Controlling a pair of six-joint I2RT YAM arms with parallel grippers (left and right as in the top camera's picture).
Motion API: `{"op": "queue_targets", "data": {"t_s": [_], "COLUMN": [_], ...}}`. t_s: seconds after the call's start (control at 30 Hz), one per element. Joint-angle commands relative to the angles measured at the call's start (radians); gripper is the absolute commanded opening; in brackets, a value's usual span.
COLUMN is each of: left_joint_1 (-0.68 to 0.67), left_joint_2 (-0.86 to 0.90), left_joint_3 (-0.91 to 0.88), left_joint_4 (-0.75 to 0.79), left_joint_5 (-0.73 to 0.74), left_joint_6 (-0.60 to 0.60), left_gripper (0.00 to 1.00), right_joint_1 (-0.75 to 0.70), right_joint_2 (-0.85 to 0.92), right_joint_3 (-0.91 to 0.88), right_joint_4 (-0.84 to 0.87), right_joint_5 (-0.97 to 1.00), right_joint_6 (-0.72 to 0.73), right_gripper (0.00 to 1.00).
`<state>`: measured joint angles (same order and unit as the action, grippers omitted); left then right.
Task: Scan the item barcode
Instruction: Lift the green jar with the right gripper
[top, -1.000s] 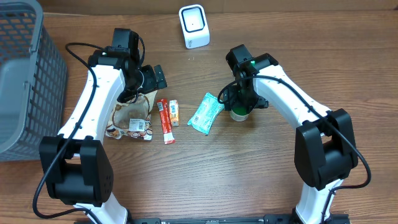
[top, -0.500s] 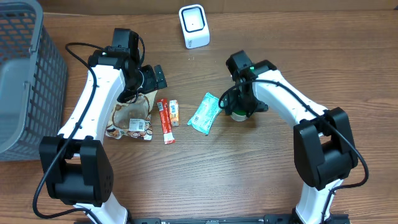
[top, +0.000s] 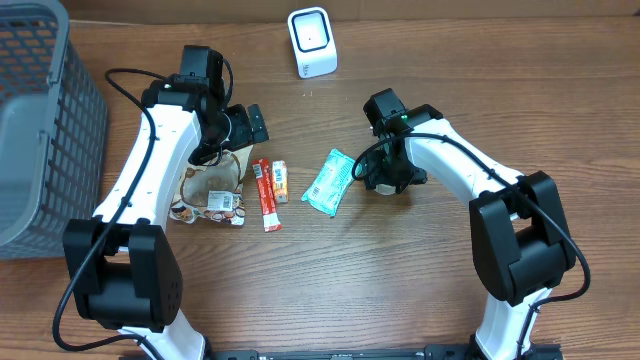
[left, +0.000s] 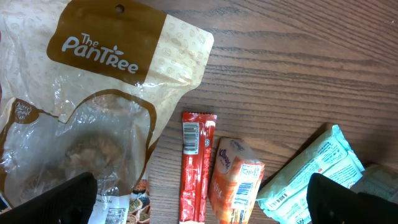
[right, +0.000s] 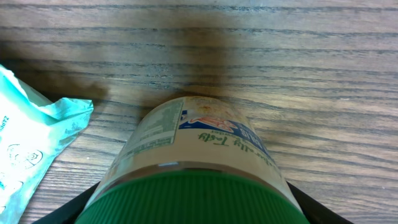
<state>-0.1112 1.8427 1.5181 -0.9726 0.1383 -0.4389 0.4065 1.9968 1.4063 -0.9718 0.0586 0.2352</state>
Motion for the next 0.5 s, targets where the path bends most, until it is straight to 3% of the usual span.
{"op": "queue_targets", "data": {"t_s": [0.0, 0.27, 0.37, 0.47], "left_joint_1": [0.0, 0.0, 0.0, 0.0], "left_joint_2": [-0.001, -0.001, -0.001, -0.001], "left_joint_3": [0.02, 0.02, 0.02, 0.02], "left_joint_4": [-0.001, -0.001, -0.002, -0.001], "left_joint_5": [0.008, 0.008, 0.008, 0.008], "left_joint_6": [-0.003, -0.003, -0.003, -0.003], "left_gripper": [1.0, 0.99, 1.0, 1.0], "right_joint_1": [-0.002, -0.003, -0.003, -0.002], "right_joint_2": [0.008, -0.022, -0.061, -0.102], "right_joint_3": [-0.003, 0.1, 0.167, 0.222], "right_joint_4": [0.002, -0.064, -0.108, -0.142], "right_joint_5": [0.008, 0.007, 0.002, -0.068], "right_joint_6": [-0.002, 0.0, 0.003, 0.003], "right_gripper": [0.7, 0.55, 0.45, 0.29]}}
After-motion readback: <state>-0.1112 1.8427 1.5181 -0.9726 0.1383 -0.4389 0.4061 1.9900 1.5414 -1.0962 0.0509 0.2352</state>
